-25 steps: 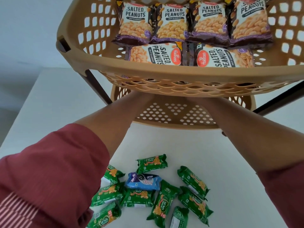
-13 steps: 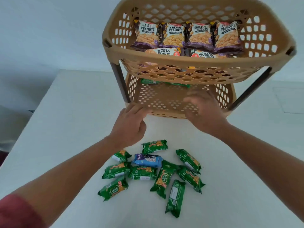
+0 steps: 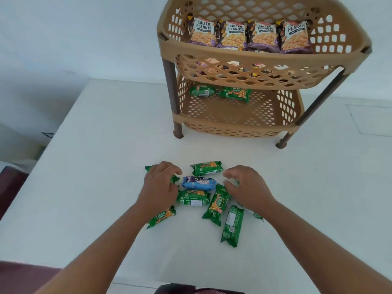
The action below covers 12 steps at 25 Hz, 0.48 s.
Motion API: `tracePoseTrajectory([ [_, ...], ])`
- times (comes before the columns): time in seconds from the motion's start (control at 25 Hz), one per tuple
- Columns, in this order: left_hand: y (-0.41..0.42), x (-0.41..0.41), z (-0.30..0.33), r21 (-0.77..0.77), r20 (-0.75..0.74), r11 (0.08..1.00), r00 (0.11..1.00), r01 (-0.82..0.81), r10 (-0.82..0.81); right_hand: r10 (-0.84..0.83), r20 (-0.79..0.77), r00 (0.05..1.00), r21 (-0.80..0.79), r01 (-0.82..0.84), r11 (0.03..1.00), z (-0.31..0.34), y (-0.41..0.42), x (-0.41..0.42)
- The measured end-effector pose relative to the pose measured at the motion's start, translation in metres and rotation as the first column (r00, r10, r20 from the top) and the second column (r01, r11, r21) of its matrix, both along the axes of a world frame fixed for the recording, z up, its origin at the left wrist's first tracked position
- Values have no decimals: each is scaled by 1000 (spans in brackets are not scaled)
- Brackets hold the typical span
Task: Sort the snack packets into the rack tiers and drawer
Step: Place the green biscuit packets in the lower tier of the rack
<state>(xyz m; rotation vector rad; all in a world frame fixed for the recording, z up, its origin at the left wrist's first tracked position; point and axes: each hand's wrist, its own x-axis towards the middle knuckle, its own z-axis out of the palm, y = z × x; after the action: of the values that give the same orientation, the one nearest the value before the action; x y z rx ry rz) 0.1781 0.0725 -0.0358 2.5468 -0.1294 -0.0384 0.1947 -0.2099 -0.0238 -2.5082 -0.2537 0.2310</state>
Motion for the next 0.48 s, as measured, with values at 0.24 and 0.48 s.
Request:
tracePoseTrajectory([
  [0.24,32,-50,4,-76,12,994,997,-81,83,200,-39,979,-70,-203,977,7,53,2],
  [0.48,49,-95,-17,7,37,998,998,-56,55,320,-143,937,-120,-337,934,-4,79,-16],
])
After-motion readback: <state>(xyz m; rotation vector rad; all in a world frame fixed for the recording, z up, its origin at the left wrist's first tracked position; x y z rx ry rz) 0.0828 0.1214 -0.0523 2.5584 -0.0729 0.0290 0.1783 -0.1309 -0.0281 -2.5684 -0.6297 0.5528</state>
